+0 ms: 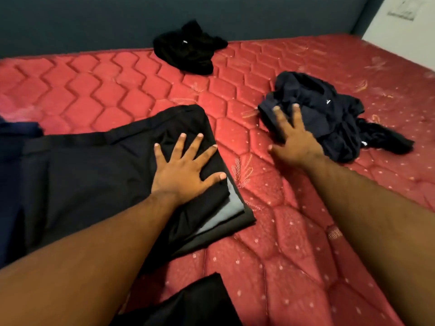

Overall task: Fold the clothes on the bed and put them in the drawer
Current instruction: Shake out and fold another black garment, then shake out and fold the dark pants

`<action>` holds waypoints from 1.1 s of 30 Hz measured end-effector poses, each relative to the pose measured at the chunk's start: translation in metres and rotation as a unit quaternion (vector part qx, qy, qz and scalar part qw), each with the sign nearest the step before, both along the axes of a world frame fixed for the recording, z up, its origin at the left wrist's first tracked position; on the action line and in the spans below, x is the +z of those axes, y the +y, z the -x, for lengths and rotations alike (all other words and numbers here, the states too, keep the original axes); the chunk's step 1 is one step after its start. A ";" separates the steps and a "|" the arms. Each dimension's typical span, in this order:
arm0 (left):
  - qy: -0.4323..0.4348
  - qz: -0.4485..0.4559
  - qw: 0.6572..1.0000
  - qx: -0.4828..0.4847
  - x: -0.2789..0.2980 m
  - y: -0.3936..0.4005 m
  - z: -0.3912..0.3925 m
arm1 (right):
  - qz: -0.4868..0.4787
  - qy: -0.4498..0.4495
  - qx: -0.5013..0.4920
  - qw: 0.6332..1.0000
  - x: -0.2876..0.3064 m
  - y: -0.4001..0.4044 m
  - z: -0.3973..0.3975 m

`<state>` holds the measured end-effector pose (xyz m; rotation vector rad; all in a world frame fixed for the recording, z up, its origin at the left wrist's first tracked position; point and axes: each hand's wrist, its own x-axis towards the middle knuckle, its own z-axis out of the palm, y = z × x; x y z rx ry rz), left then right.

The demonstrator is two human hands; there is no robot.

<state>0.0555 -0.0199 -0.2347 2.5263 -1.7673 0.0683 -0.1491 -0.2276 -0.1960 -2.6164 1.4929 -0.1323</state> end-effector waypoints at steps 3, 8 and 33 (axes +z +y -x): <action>-0.007 0.021 1.000 -0.002 -0.005 -0.002 -0.001 | -0.029 -0.016 -0.088 0.996 -0.015 -0.041 0.006; 0.093 -0.064 0.994 0.012 0.002 -0.009 -0.009 | -0.038 0.012 -0.045 0.998 -0.020 0.019 0.013; 0.771 0.066 0.617 0.143 0.113 0.437 0.243 | -0.177 -0.120 0.157 0.964 0.109 0.574 0.175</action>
